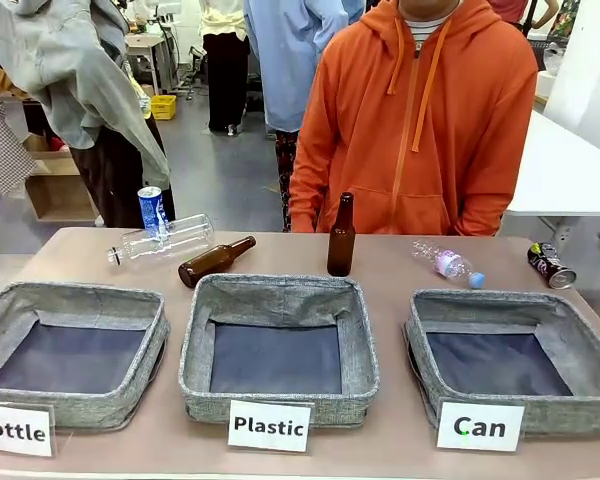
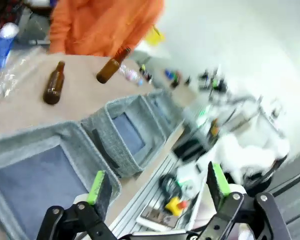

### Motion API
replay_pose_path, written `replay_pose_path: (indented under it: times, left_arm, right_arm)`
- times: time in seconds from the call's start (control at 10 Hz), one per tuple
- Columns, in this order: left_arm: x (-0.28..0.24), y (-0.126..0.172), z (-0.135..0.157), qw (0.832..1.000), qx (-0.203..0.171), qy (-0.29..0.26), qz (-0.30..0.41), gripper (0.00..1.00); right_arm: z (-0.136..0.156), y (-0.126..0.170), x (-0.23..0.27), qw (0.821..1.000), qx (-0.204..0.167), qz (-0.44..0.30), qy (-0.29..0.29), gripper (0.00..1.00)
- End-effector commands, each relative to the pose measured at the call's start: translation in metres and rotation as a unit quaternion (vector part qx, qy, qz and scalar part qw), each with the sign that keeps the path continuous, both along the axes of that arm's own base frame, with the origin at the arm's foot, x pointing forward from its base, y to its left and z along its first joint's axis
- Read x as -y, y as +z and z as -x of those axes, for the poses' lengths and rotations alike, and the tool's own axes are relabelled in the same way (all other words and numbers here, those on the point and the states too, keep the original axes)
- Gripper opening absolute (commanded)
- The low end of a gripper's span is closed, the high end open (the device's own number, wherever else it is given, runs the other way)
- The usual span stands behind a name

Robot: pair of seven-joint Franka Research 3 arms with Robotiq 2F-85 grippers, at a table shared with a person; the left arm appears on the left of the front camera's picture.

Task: Sort the can waste into the basket.
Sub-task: Pick up the can waste from the table and place it in the right Fabric basket.

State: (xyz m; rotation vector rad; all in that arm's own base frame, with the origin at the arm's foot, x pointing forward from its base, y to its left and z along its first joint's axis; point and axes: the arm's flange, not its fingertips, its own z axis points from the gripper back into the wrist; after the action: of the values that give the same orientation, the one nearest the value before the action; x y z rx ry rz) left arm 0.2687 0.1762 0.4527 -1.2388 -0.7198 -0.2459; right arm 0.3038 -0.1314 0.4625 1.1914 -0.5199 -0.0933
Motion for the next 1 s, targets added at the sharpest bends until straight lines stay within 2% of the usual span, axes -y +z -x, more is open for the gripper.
replay_pose_path:
  times: [0.0, 0.2, 0.3, 0.4, 0.8, 0.9]
  left_arm:
    - [-0.011, -0.049, -0.007, 0.993, -0.036, 0.061, 0.092, 1.0]
    - [-0.014, -0.068, -0.004, 0.986, -0.034, 0.095, 0.129, 1.0]
    - [-0.001, -0.071, -0.011, 0.985, -0.035, 0.113, 0.121, 1.0]
    - [-0.046, -0.067, 0.005, 0.987, -0.053, 0.099, 0.117, 1.0]
    - [-0.046, -0.067, 0.005, 0.987, -0.053, 0.099, 0.117, 1.0]
    - [-0.046, -0.067, 0.005, 0.987, -0.053, 0.099, 0.117, 1.0]
  right_arm:
    - [0.023, -0.071, 0.004, 0.996, -0.02, -0.062, -0.054, 1.0]
    - [0.025, -0.097, 0.03, 0.99, -0.043, -0.095, -0.095, 1.0]
    - [0.025, -0.104, 0.032, 0.987, -0.052, -0.078, -0.13, 1.0]
    - [0.012, -0.082, 0.061, 0.991, -0.052, -0.08, -0.091, 1.0]
    - [0.012, -0.082, 0.061, 0.991, -0.052, -0.08, -0.091, 1.0]
    - [0.011, -0.088, 0.059, 0.991, -0.068, -0.077, -0.087, 1.0]
